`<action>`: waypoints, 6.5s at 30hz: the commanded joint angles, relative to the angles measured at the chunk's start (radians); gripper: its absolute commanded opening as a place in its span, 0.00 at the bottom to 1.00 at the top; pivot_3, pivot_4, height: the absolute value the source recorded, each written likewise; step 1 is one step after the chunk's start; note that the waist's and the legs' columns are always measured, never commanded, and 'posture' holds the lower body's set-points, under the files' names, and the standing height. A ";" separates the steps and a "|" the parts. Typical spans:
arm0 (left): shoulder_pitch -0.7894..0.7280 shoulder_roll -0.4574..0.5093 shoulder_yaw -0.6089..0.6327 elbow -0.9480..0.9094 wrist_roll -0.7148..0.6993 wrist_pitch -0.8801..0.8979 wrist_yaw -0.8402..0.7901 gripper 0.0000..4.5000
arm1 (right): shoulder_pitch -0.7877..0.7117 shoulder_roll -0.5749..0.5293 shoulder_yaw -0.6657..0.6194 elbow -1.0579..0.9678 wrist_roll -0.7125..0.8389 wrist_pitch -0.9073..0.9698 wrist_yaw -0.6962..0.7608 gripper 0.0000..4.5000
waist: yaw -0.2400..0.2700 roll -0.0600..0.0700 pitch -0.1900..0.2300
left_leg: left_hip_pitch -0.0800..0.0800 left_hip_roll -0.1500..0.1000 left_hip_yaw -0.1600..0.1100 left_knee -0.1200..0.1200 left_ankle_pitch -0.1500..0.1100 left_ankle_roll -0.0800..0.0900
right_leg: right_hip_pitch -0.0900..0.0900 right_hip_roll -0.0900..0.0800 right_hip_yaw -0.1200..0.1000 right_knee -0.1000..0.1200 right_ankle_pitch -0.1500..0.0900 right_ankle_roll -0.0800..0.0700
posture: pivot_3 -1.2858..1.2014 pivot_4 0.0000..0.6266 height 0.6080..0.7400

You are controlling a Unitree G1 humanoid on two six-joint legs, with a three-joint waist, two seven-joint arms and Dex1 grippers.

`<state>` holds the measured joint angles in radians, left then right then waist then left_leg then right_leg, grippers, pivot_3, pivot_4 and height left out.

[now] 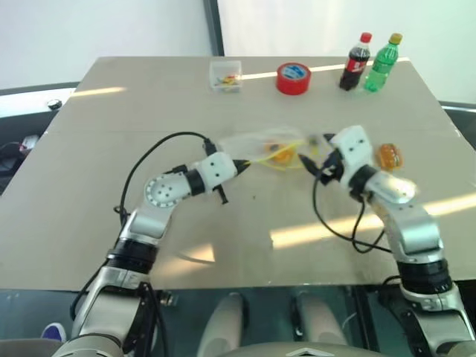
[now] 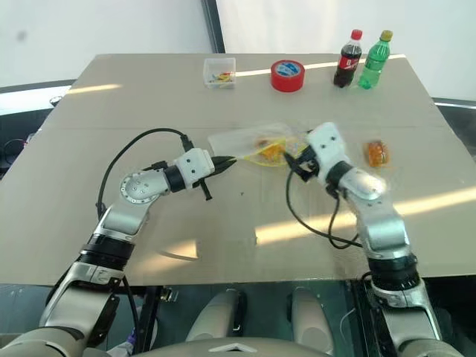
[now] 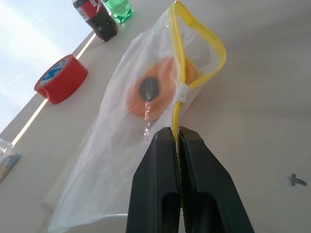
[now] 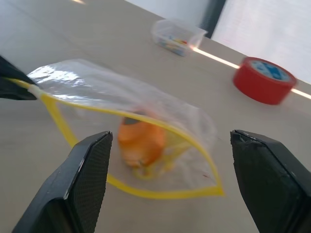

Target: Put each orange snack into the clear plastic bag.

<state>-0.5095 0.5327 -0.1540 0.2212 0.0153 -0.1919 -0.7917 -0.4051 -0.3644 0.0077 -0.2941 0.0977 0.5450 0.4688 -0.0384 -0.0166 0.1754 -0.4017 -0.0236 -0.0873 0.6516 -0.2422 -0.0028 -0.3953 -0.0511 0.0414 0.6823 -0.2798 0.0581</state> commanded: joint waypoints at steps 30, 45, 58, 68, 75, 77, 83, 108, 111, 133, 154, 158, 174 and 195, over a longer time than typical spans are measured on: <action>-0.041 -0.016 0.018 -0.039 0.009 0.020 0.046 0.00 | 0.036 -0.059 -0.089 0.106 0.088 0.000 -0.107 0.17 | -0.005 0.000 0.000 | 0.001 0.002 0.003 -0.001 0.000 0.000 | -0.001 0.001 0.003 0.001 0.000 0.000 | 0.52 0.24 1.00; 0.006 -0.014 -0.002 -0.149 -0.007 0.021 0.006 0.00 | -0.010 0.130 0.118 0.027 0.105 0.170 -0.155 0.17 | -0.001 0.000 0.000 | 0.001 0.001 0.001 0.001 0.000 0.000 | 0.000 0.001 0.001 0.000 0.000 0.000 | 0.52 0.24 1.00; 0.086 0.049 -0.028 -0.210 0.026 -0.055 -0.052 0.00 | -0.170 0.255 0.111 0.357 0.081 -0.025 -0.140 0.17 | -0.001 0.000 0.000 | 0.001 0.001 0.001 -0.001 0.000 0.000 | 0.000 0.001 0.002 0.000 0.000 0.000 | 0.52 0.24 1.00; 0.090 0.038 -0.014 -0.221 0.019 -0.009 -0.017 0.00 | -0.217 0.236 0.161 0.546 0.000 -0.203 -0.054 0.49 | -0.005 0.000 0.000 | 0.001 0.001 0.002 -0.001 0.000 0.000 | 0.000 0.001 0.002 0.000 0.000 0.000 | 0.52 0.24 1.00; 0.088 0.007 0.034 -0.229 -0.060 0.116 0.000 0.00 | -0.117 0.128 0.135 0.328 -0.017 -0.159 -0.021 0.91 | 0.000 0.000 0.000 | 0.001 0.001 0.001 -0.001 0.000 0.000 | 0.000 0.001 0.001 0.000 0.000 0.000 | 0.52 0.24 1.00; 0.078 0.004 0.046 -0.222 -0.077 0.143 -0.002 0.00 | -0.089 0.095 0.103 0.243 0.015 -0.115 -0.005 0.91 | 0.000 0.000 0.000 | 0.000 0.001 0.001 0.000 0.000 0.000 | 0.000 0.000 0.001 0.000 0.000 0.000 | 0.52 0.24 1.00; 0.029 -0.014 0.073 -0.202 -0.126 0.221 -0.004 0.00 | 0.015 -0.006 0.059 0.108 0.050 -0.108 0.052 0.91 | -0.002 0.000 0.000 | 0.001 0.001 0.000 0.000 0.000 0.000 | 0.000 0.001 0.000 0.000 0.000 0.000 | 0.52 0.24 1.00; 0.005 -0.019 0.109 -0.214 -0.210 0.320 -0.015 0.00 | -0.173 0.006 0.231 0.633 -0.354 -0.633 -0.143 0.30 | -0.003 0.000 0.000 | 0.001 0.002 0.003 0.000 0.001 -0.002 | 0.000 0.001 0.003 -0.001 0.000 0.000 | 0.52 0.24 1.00; -0.006 -0.027 0.121 -0.217 -0.231 0.341 -0.005 0.00 | -0.181 -0.018 0.208 0.605 -0.360 -0.647 -0.149 0.05 | -0.003 0.000 0.000 | 0.001 0.002 0.003 0.000 0.001 -0.002 | 0.000 0.001 0.003 -0.001 0.000 0.000 | 0.52 0.24 1.00; -0.325 -0.149 0.112 0.103 -0.138 0.104 0.082 0.00 | -0.350 -0.353 0.069 0.575 -0.395 -0.650 -0.074 0.01 | -0.007 -0.001 0.000 | -0.008 0.000 0.005 0.000 0.002 -0.004 | -0.008 0.000 0.004 -0.003 0.000 0.000 | 0.52 0.24 1.00; 0.009 -0.086 -0.027 -0.121 0.072 -0.046 0.113 0.00 | 0.280 -0.355 0.015 -0.183 -0.234 -0.372 0.183 0.72 | 0.001 0.000 0.000 | -0.011 0.000 0.001 0.016 0.000 0.001 | -0.009 0.000 0.001 0.011 0.000 0.001 | 0.52 0.24 1.00; 0.011 -0.086 -0.043 -0.133 0.084 -0.050 0.109 0.00 | 0.109 -0.276 0.176 -0.156 -0.322 -0.379 0.176 0.72 | -0.008 0.000 0.000 | -0.005 0.001 0.002 0.016 -0.001 0.001 | -0.005 0.002 0.003 0.012 0.000 0.001 | 0.52 0.24 1.00; 0.028 -0.063 -0.047 -0.187 0.095 -0.033 0.115 0.00 | -0.104 -0.138 0.347 0.052 -0.426 -0.479 0.180 0.54 | 0.005 -0.001 0.000 | 0.000 0.000 0.001 0.013 -0.001 0.001 | 0.001 0.000 0.001 0.010 0.000 0.001 | 0.52 0.24 1.00; 0.036 -0.064 -0.053 -0.200 0.099 -0.026 0.105 0.00 | -0.153 -0.094 0.353 0.100 -0.459 -0.508 0.174 0.35 | 0.002 -0.001 0.000 | 0.000 0.000 0.001 0.013 -0.001 0.001 | 0.001 0.000 0.001 0.010 0.000 0.001 | 0.52 0.24 1.00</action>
<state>-0.4687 0.4667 -0.2073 0.0600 0.1170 -0.2112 -0.6869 -0.5325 -0.4618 0.3754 -0.1763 -0.3599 0.0590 0.6479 -0.0365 -0.0174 0.1757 -0.4017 -0.0239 -0.0866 0.6646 -0.2429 -0.0013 -0.3943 -0.0512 0.0425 0.6920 -0.2800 0.0586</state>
